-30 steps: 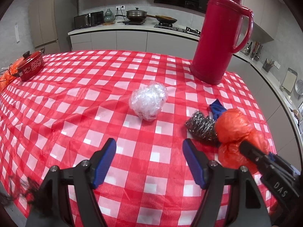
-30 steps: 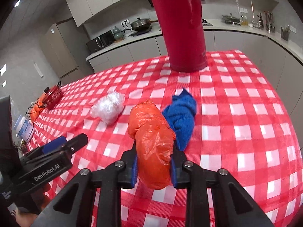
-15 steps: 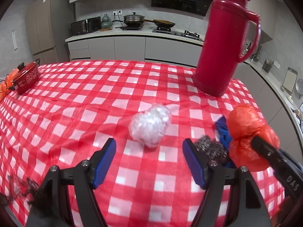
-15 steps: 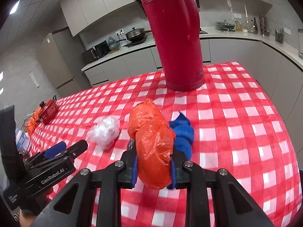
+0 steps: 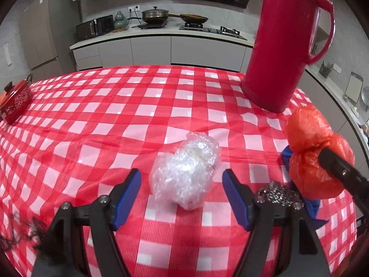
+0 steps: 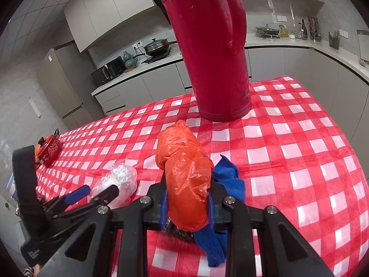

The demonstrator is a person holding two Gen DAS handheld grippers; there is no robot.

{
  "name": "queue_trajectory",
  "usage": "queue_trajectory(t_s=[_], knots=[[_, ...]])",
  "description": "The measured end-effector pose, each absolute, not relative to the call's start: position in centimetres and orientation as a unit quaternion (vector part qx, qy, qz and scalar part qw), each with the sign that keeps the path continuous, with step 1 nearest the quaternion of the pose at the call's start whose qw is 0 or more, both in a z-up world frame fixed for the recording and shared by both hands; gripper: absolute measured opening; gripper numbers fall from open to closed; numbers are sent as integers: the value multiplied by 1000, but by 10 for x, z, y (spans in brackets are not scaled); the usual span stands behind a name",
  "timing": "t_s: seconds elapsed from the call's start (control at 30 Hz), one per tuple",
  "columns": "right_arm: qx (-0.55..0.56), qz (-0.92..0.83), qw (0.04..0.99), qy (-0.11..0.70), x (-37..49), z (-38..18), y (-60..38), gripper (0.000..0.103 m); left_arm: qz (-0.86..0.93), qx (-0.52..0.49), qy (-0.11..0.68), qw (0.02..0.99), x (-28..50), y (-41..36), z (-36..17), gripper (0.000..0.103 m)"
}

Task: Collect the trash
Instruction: 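Grasp the orange bag and blue cloth with the right gripper while the left grasps the plastic-wrap ball, then carry the orange bag and plastic-wrap ball over the black bin with both grippers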

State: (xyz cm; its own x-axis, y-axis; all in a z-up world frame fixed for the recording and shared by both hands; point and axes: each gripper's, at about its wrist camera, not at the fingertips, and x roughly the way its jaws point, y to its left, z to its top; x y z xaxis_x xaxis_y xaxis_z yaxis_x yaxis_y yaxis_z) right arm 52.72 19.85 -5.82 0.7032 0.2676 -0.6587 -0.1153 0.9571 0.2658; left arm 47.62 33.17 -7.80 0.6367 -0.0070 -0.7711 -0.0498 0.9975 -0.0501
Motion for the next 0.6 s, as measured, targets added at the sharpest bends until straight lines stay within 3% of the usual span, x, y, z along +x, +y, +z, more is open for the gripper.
queue_trajectory(t_s=[0.2,0.23,0.3,0.37,0.6], knots=[[99,104,916,374,533,-66,202,29,-2,-32,440,897,488,331,-96,73],[99,104,916,374,533,-67,202,29,-4,-33,440,897,488,331,-97,71],[99,103,916,375,533,-68,201,29,-11,-39,437,899,487,332,-98,51],[99,104,915,377,532,-69,200,29,-17,-46,436,898,486,334,-98,44],[98,108,918,369,523,-60,197,29,-23,-52,412,909,472,331,-80,39]])
